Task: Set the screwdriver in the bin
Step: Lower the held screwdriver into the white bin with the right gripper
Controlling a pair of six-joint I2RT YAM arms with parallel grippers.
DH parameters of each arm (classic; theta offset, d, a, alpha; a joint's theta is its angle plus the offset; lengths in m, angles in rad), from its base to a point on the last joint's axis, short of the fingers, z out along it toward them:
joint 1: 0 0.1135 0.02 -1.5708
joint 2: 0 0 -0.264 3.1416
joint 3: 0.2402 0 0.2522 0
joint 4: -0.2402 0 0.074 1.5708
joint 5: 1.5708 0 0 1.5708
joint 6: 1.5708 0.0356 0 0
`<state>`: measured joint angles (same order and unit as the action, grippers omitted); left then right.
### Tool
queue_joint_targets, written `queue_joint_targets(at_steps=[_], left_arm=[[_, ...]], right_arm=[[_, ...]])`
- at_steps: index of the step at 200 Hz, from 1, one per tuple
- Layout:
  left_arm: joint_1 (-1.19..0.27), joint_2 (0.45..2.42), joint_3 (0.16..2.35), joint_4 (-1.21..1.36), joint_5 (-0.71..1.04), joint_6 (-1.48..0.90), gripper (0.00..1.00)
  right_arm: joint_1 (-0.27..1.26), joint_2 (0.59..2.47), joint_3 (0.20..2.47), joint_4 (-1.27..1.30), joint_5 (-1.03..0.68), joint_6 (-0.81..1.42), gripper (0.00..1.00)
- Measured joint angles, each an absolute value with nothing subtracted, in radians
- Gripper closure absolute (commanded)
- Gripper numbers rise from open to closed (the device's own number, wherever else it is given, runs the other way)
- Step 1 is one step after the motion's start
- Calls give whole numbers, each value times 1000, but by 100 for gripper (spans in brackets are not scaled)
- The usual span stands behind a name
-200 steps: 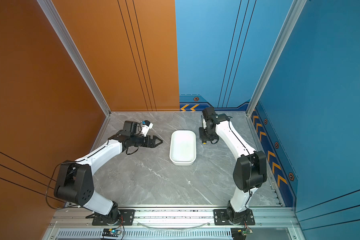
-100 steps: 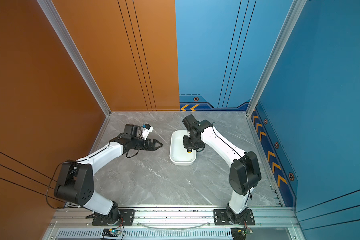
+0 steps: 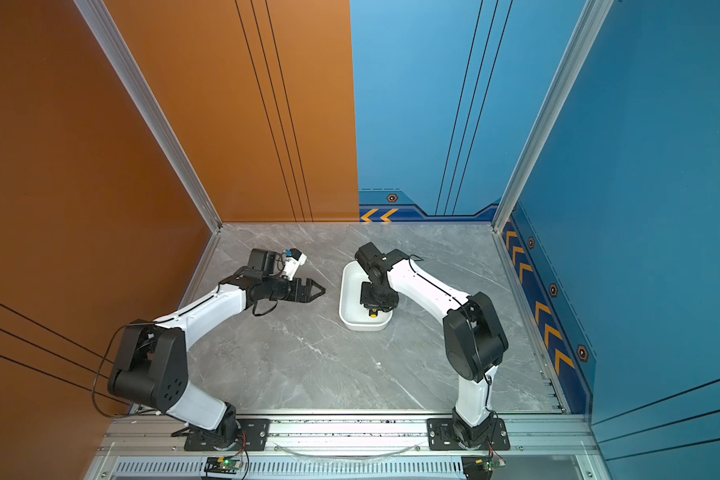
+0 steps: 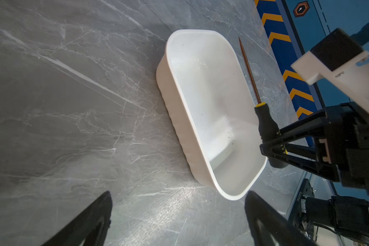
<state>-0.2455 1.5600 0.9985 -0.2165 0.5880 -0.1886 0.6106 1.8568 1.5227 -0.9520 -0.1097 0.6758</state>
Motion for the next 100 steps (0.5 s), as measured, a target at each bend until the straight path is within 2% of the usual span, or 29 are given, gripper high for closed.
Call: queue_joint_targets(at_steps=[100], left_arm=[[-249,1560,999,-213,588,-189,2]], right_arm=[[608,1980,1569,-946,-130,690,100]])
